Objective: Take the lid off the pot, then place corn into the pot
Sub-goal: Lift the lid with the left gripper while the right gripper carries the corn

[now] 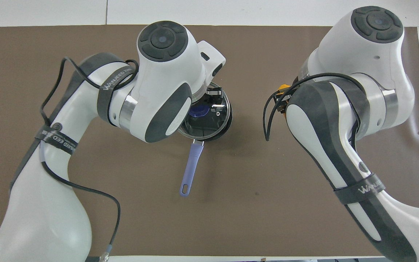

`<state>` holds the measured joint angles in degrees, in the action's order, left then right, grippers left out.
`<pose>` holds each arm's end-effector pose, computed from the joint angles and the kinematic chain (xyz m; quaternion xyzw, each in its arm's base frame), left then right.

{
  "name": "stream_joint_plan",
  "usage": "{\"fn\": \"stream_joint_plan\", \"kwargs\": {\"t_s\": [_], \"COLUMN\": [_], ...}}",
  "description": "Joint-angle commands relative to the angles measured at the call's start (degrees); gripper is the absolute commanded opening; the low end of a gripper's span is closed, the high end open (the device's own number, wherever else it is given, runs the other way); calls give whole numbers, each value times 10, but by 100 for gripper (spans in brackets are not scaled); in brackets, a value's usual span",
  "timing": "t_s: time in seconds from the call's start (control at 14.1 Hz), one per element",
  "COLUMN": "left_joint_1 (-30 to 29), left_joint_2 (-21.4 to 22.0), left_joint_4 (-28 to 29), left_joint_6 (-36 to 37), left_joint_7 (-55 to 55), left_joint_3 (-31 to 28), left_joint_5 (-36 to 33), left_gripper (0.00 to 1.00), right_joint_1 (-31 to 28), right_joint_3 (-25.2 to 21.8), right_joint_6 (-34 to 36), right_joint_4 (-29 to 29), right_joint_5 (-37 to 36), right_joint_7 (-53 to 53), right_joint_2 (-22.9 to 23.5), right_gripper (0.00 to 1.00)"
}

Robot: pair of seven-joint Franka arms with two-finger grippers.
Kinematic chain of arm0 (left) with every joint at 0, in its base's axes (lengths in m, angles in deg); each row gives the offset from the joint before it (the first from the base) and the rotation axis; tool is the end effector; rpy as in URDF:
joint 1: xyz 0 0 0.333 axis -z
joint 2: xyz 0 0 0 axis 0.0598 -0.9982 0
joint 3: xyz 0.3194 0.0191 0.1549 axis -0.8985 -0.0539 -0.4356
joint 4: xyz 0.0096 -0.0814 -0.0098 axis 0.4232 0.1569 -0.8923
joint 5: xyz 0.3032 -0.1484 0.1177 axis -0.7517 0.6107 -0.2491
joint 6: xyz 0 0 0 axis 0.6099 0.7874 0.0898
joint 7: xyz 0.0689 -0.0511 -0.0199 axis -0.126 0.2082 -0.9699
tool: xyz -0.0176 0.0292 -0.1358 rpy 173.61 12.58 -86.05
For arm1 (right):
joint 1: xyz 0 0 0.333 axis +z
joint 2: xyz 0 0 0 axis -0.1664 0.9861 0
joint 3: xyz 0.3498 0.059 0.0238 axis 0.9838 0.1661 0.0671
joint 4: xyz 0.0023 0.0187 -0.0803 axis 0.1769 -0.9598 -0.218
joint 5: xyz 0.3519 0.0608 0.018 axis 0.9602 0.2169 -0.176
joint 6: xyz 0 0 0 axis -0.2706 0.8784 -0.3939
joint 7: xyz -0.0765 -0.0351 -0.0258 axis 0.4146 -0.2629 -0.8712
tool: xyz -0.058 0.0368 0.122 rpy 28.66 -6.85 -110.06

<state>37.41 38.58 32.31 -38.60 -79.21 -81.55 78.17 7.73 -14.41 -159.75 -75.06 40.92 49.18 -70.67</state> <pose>0.5497 -0.3952 0.5070 0.9982 -0.0239 -0.0157 0.0524 0.5809 0.1736 0.4966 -0.9918 -0.1136 0.0523 0.0270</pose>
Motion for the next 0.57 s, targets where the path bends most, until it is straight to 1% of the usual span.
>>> {"fn": "stream_joint_plan", "kwargs": {"t_s": [0.0, 0.14, 0.28, 0.35, 0.5], "left_joint_1": [-64, -137, -211, -249, -324], "left_joint_2": [45, 63, 65, 76, 106], "left_joint_4": [10, 14, 21, 47, 124], "left_joint_6": [55, 81, 100, 92, 50], "left_joint_7": [12, 71, 139, 179, 273], "left_joint_3": [-2, 1, 1, 1, 0], "left_joint_5": [13, 16, 15, 15, 11], "left_gripper": [0, 0, 0, 0, 0], "right_joint_1": [13, 52, 82, 98, 133], "right_joint_3": [5, 5, 5, 6, 6], "right_joint_6": [-20, -53, -58, -65, -76], "right_joint_4": [6, 4, 13, 15, 56], "right_joint_5": [15, 15, 13, 13, 14], "right_joint_7": [-26, -85, -133, -155, -219], "right_joint_2": [7, 10, 18, 31, 78], "right_gripper": [0, 0, 0, 0, 0]}}
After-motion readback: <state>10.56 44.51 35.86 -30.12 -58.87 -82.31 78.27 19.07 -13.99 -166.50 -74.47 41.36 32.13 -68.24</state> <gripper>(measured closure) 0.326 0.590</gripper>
